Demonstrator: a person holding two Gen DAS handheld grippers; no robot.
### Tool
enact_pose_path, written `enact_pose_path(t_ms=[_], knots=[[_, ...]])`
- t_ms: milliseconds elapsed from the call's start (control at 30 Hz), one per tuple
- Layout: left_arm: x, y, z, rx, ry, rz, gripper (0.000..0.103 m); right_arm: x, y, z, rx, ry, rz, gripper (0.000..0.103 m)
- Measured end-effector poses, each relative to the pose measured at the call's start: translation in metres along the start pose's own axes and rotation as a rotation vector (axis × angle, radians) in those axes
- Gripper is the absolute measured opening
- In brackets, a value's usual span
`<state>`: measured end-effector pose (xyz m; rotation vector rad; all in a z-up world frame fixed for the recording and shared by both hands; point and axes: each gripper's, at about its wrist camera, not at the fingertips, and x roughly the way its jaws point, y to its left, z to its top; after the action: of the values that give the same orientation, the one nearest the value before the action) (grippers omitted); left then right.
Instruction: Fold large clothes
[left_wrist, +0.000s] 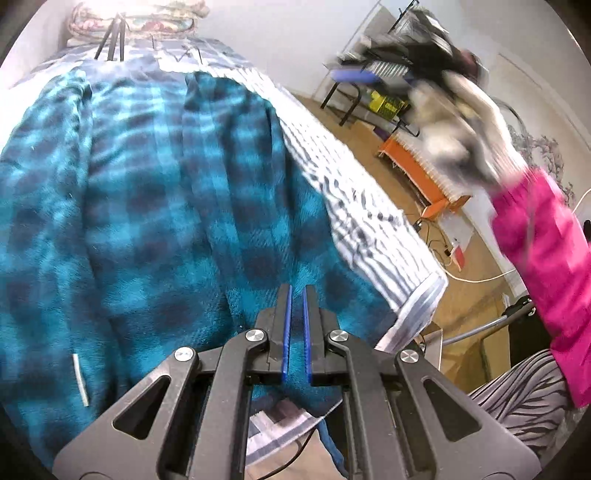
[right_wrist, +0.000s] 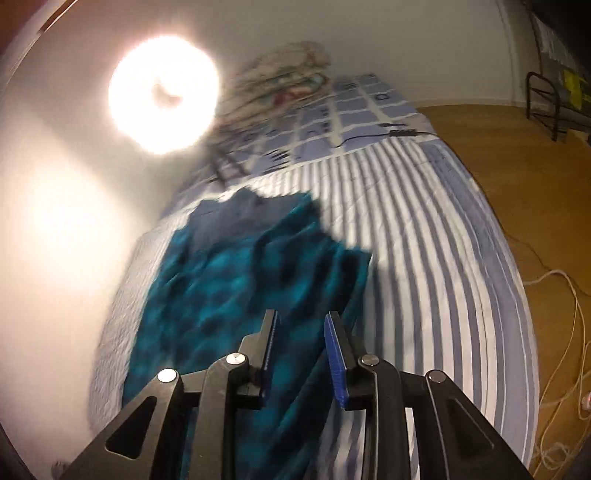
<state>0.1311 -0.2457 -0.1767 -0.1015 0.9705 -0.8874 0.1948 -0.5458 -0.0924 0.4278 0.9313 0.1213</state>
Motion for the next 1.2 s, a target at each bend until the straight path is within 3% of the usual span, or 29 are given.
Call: enact_pose_path(t_ms=[100, 333, 367, 467, 667, 733, 767, 800, 867, 933, 967, 1067, 1200], knots=[[-0.006, 0.000, 0.003, 0.004, -0.003, -0.022, 0.002, -0.026, 0.016, -0.053, -0.003, 0.064, 0.025, 0.041], [0.008, 0.011, -0.005, -0.008, 0.026, 0.024, 0.002, -0.004, 0.019, -0.183, 0.023, 0.307, -0.002, 0.044], [0.012, 0.013, -0.007, -0.012, 0.034, 0.026, 0.002, 0.005, 0.016, -0.195, 0.042, 0.339, -0.017, 0.042], [0.022, 0.014, -0.013, -0.011, 0.058, 0.052, 0.002, 0.022, 0.009, -0.225, 0.075, 0.407, -0.008, 0.007], [0.032, 0.005, -0.021, 0.043, 0.082, 0.102, 0.002, -0.002, 0.001, -0.240, 0.119, 0.364, -0.009, 0.005], [0.021, 0.001, -0.018, 0.018, 0.063, 0.079, 0.002, -0.012, -0.004, -0.232, 0.164, 0.318, 0.034, 0.016], [0.015, -0.002, -0.017, 0.013, 0.053, 0.065, 0.002, -0.020, -0.007, -0.226, 0.185, 0.285, 0.053, 0.029], [0.011, -0.007, -0.016, 0.015, 0.044, 0.056, 0.003, -0.031, -0.008, -0.220, 0.192, 0.239, 0.057, 0.035], [0.004, -0.024, -0.012, 0.045, 0.031, 0.045, 0.017, -0.051, -0.012, -0.212, 0.189, 0.172, 0.045, 0.035], [0.004, -0.042, -0.011, 0.069, 0.025, 0.042, 0.064, -0.070, -0.016, -0.202, 0.182, 0.117, 0.048, 0.038], [0.007, -0.049, -0.011, 0.074, 0.027, 0.040, 0.069, -0.077, -0.018, -0.199, 0.178, 0.096, 0.044, 0.041], [0.028, -0.070, -0.010, 0.091, 0.066, 0.061, 0.071, -0.096, -0.025, -0.192, 0.148, 0.039, -0.008, 0.051], [0.066, -0.090, -0.009, 0.107, 0.123, 0.154, 0.071, -0.108, -0.035, -0.194, 0.141, 0.017, -0.030, 0.052]])
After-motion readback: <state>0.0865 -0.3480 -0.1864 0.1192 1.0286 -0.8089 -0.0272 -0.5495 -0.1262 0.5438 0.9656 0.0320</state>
